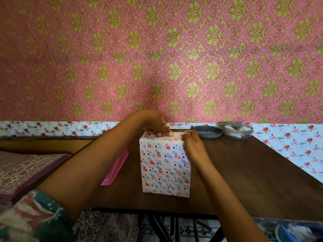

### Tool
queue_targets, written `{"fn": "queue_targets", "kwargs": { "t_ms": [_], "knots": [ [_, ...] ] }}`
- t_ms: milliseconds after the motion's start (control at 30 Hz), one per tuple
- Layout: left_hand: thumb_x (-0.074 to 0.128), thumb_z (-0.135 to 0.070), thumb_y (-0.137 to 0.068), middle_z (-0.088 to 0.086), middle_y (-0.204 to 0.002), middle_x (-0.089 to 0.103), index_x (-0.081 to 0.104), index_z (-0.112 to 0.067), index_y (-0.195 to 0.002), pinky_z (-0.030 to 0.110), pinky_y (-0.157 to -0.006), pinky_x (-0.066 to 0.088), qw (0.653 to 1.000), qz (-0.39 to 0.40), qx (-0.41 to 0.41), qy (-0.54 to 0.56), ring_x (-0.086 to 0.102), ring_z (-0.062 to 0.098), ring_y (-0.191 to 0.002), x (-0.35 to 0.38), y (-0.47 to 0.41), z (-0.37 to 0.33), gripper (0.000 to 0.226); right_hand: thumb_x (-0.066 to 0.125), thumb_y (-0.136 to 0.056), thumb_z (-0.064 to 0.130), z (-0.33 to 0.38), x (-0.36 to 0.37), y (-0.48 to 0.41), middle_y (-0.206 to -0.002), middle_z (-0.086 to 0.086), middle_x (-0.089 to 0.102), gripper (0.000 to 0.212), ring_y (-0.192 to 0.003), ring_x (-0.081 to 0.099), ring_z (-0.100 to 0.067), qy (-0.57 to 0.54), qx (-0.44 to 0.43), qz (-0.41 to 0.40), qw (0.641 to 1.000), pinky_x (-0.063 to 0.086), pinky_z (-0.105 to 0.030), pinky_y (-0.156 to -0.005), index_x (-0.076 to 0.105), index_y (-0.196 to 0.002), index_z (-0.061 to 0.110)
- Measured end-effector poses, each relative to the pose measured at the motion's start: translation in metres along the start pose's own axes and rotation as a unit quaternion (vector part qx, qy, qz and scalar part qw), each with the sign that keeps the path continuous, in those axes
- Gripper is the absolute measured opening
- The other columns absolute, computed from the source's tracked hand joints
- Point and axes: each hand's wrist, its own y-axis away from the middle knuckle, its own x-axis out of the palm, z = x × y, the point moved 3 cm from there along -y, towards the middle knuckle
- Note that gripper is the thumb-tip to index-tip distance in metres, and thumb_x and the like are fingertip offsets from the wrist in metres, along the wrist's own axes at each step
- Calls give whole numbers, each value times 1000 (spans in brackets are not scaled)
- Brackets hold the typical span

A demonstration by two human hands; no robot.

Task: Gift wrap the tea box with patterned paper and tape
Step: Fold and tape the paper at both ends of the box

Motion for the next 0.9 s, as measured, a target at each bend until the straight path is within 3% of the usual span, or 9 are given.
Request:
{"fn": "queue_targets", "kwargs": {
  "t_ms": [67, 100, 200, 300, 400, 500, 633, 767, 900],
  "knots": [
    [61, -31, -88, -2, -63, 55, 61, -10, -78, 18, -54, 40, 999, 8, -10, -34, 47, 9, -57, -1, -2, -3, 23, 28, -99, 27, 7, -5, -1, -116, -14, 53, 27, -104, 52, -29, 37, 3, 6, 999, 39, -38, -89, 47, -110, 11],
    [60, -31, -88, -2, -64, 55, 61, -11, -77, 18, -55, 41, 999, 12, -16, -48, 47, 9, -58, -2, -3, -4, 23, 25, -100, 37, 11, -7, -3, -127, -16, 51, 39, -114, 50, -31, 39, 14, 13, 999, 37, -39, -96, 49, -119, 12],
    [58, -32, -89, -2, -64, 54, 58, -13, -72, 18, -56, 41, 995, 33, -33, -83, 47, 8, -57, -3, -7, -8, 25, 26, -92, 61, 22, -7, -15, -143, -17, 41, 69, -127, 43, -32, 95, 60, 60, 992, 34, -39, -101, 36, -140, 12],
    [58, -33, -90, -3, -64, 53, 57, -14, -71, 17, -56, 41, 993, 39, -42, -99, 45, 8, -57, -4, -9, -8, 27, 47, -90, 51, 22, -4, -28, -126, -17, 57, 60, -111, 57, -31, 179, 71, 61, 979, 43, -35, -85, 48, -127, 4],
    [60, -36, -88, -3, -63, 54, 59, -15, -70, 19, -56, 40, 994, 44, -53, -90, 44, 9, -57, -5, -10, -3, 28, 53, -89, 37, 15, 0, -35, -103, -15, 62, 47, -92, 60, -29, 141, 70, 65, 985, 41, -33, -69, 52, -118, 1],
    [60, -44, -86, -2, -65, 56, 63, -13, -75, 19, -53, 37, 988, 44, -78, -123, 41, 11, -55, -7, -10, -4, 33, 52, -89, 35, 15, 2, -35, -106, -17, 59, 49, -95, 59, -30, 131, 61, 56, 988, 40, -34, -70, 45, -124, 2],
    [51, -52, -87, 3, -66, 47, 61, -6, -93, 23, -50, 31, 960, 11, -92, -264, 36, 15, -52, -13, 1, -15, 48, 52, -91, 35, 14, 0, -33, -114, -17, 60, 50, -104, 59, -32, 136, 55, 50, 988, 42, -35, -75, 38, -128, 5],
    [48, -60, -84, 2, -60, 42, 47, -11, -62, 23, -49, 31, 956, 4, -129, -263, 36, 15, -50, -16, 4, 8, 54, 51, -93, 35, 14, -1, -32, -107, -14, 60, 52, -99, 60, -27, 138, 42, 53, 988, 43, -34, -75, 36, -131, 4],
    [50, -64, -80, 1, -61, 42, 47, -11, -64, 21, -49, 33, 973, -18, -145, -180, 36, 13, -50, -13, 3, 22, 55, 50, -93, 36, 14, 1, -32, -95, -10, 59, 55, -85, 59, -22, 136, 48, 55, 988, 42, -33, -70, 34, -135, 4]
  ]
}}
